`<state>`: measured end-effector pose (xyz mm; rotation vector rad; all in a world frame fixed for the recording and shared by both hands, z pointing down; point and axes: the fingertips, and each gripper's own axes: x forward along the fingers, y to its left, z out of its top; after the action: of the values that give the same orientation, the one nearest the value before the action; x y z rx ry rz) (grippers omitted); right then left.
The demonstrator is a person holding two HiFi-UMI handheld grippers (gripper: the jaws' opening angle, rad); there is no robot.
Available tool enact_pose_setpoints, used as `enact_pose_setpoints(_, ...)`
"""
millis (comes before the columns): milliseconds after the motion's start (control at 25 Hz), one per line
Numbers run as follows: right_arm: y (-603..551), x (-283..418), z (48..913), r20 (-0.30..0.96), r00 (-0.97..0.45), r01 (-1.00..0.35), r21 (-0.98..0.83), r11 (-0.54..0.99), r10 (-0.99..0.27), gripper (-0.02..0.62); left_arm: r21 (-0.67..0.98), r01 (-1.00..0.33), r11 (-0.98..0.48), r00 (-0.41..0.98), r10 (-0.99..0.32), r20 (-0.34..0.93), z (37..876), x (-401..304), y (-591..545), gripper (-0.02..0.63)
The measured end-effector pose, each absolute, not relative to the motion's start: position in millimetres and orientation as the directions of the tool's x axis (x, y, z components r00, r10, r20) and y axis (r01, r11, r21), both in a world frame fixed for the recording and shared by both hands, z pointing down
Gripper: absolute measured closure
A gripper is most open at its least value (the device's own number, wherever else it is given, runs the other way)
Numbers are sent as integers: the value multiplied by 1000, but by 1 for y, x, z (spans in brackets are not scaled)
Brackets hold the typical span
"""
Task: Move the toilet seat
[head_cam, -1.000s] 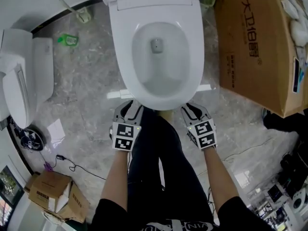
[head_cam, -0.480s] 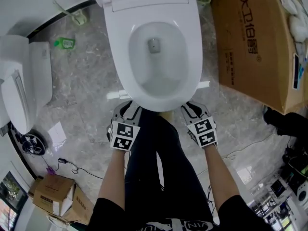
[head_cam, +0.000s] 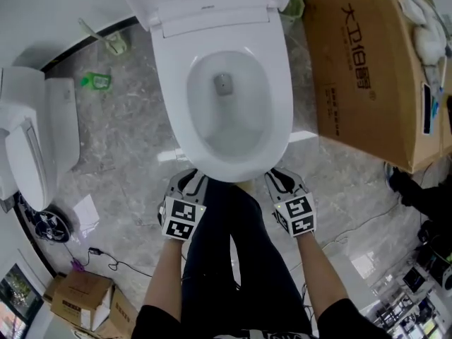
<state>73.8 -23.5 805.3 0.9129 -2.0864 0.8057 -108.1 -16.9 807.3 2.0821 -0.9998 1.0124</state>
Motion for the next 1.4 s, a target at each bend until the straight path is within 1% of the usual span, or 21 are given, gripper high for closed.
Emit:
enact_pose_setpoints(160,-22,73,781,789,-502,-788,-248,564,-355,531,209,-841,-499,423,-366,829,784,-109,-14,512)
enact_pose_setpoints(400,-29,73,739,760,-526,-797,-285,532,-381,531,235,-865,-444,426,-401,811,744,-107,-19,534)
enact_pose_setpoints(680,-39,71,697,723,-550,-785,-277,554,-418,531,225,-864,-450,430,-428,795,707,-110,-28,538)
enact_pose_setpoints(800,-47,71,679,707,-551,-797,-289,531,-442,532,234,-864,-446,437,-434,787,691,-111,-32,538)
enact_pose_setpoints(920,-53,70,658,692,-552,-806,-300,511,-466,534,237,-866,-441,446,-465,764,669,-112,-39,540)
enact_pose_setpoints(1160,-69,66,618,635,-571,-799,-286,529,-520,535,245,-873,-422,455,-522,722,630,-113,-55,548)
enact_pose_setpoints(1400,-94,61,574,568,-586,-796,-272,541,-577,538,242,-890,-386,443,-607,660,587,-118,-79,560)
